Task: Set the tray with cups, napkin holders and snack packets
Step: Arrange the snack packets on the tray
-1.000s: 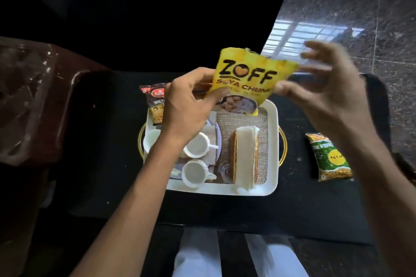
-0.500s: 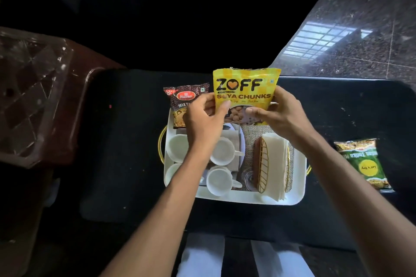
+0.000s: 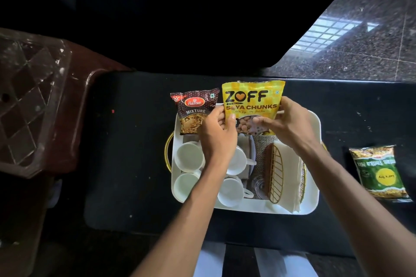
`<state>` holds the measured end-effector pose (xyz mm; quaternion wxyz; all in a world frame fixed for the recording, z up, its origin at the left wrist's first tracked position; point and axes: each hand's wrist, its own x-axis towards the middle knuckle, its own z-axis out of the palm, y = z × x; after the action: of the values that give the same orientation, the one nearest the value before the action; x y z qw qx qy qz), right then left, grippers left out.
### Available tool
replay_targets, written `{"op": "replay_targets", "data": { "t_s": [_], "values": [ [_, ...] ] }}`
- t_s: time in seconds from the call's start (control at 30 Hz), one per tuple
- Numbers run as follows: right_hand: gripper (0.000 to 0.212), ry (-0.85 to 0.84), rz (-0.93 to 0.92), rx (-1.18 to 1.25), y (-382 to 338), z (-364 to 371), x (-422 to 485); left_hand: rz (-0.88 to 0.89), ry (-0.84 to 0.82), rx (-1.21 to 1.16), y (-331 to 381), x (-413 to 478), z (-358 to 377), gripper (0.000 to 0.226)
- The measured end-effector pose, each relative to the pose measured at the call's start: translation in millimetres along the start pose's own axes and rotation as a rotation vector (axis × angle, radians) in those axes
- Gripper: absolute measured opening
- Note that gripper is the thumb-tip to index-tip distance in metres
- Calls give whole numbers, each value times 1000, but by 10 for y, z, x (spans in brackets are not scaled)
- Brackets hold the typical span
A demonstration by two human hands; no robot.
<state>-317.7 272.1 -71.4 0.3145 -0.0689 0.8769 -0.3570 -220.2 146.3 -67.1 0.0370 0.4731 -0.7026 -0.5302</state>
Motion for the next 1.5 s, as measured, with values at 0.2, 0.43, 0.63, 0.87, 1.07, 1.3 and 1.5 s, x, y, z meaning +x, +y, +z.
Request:
{"op": "replay_targets", "data": {
  "t_s": [0.2,0.43,0.63,0.87,1.07,1.3,1.5],
  "values": [
    [53,35,4,-35,35,44,37,-30,0,34,16,-23,36,32],
    [58,46,26,-22,62,53,67,-71,17,6,7,-34,35,32],
    [60,80,0,-6,90,-21,1,-68,2,-17,75,-161,-17,47],
    [63,178,-57,15,239,-304,-263,11,12,-12,201,-519,29,45],
    [34,303,-61,53,558,-678,-686,111,-108,-4,390,-954,418,40],
    [23,370,36,36,1212,-1094,-1113,206,-319,123,514,-1428,1123,33],
    [32,372,50,-57,1643,-1395,-1237,153,-506,230,347,-1644,1683,37]
  ]
}}
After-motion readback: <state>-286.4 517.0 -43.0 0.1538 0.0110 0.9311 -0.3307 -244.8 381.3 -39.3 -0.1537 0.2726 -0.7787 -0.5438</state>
